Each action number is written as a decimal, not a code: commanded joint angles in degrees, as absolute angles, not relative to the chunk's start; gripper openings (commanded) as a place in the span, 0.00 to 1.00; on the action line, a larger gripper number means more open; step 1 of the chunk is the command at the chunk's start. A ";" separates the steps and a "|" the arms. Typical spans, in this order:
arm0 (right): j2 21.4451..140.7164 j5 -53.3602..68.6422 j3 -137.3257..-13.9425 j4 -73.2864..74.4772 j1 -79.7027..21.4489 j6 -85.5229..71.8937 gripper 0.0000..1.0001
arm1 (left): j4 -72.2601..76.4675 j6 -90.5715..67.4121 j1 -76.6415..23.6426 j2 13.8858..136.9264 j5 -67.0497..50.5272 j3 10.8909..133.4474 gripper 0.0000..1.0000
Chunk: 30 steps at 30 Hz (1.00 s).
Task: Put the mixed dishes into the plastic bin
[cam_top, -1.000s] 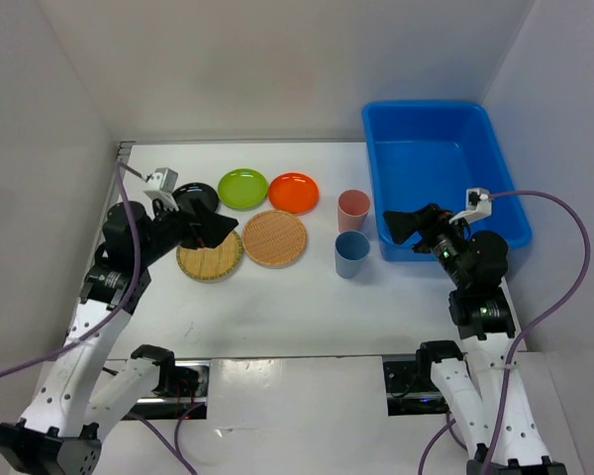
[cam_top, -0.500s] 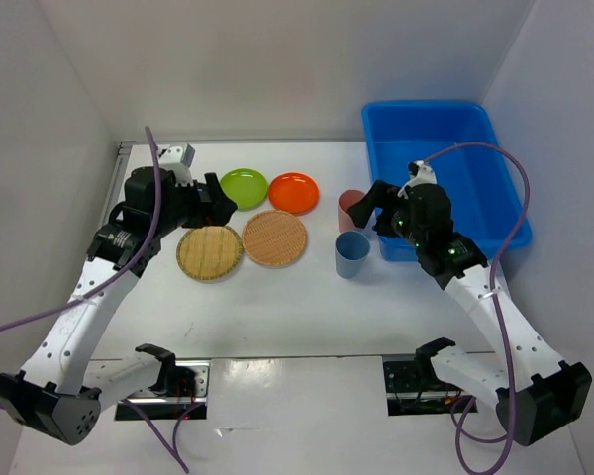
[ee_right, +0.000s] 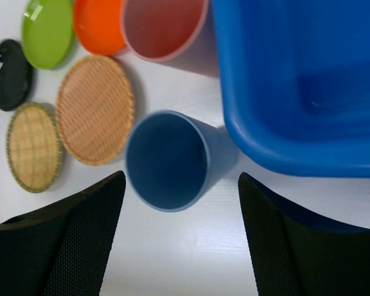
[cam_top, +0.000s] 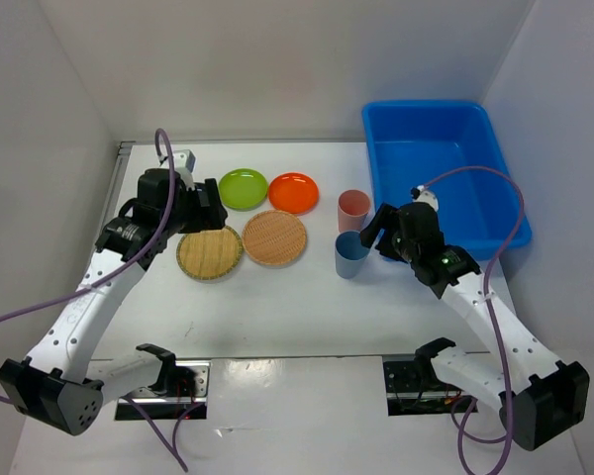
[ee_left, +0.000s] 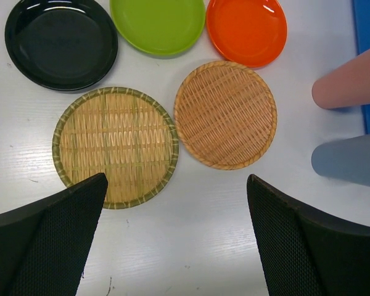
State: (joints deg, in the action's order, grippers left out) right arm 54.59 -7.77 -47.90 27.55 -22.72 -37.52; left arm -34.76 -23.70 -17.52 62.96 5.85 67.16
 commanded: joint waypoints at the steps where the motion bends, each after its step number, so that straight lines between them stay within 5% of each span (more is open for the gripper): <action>1: 55.20 -9.67 -45.62 28.65 -23.73 -39.54 0.78 | -33.84 -22.06 -17.84 60.39 6.94 67.68 1.00; 15: 66.08 -15.99 -45.62 26.36 -30.40 -42.89 0.67 | -33.31 -22.06 -17.84 60.38 5.01 67.68 1.00; 22: 68.82 -19.78 -47.29 27.51 -32.26 -45.09 0.31 | -33.31 -22.06 -17.84 60.38 5.01 67.68 1.00; 23: 68.82 -20.47 -47.29 27.51 -32.26 -45.09 0.18 | -33.31 -22.06 -17.84 59.86 5.01 67.15 1.00; 26: 68.29 -20.48 -48.43 28.82 -32.26 -45.62 0.00 | -32.78 -22.06 -17.84 59.85 5.01 67.15 1.00; 30: 66.20 -19.95 -52.11 30.15 -34.89 -45.62 0.00 | -32.78 -22.06 -17.84 59.85 4.48 67.15 1.00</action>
State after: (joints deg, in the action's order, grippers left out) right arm 69.10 -17.98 -47.22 30.00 -32.73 -44.58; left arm -34.70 -23.68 -17.56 61.28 5.39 67.13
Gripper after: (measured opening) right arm 0.078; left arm 1.001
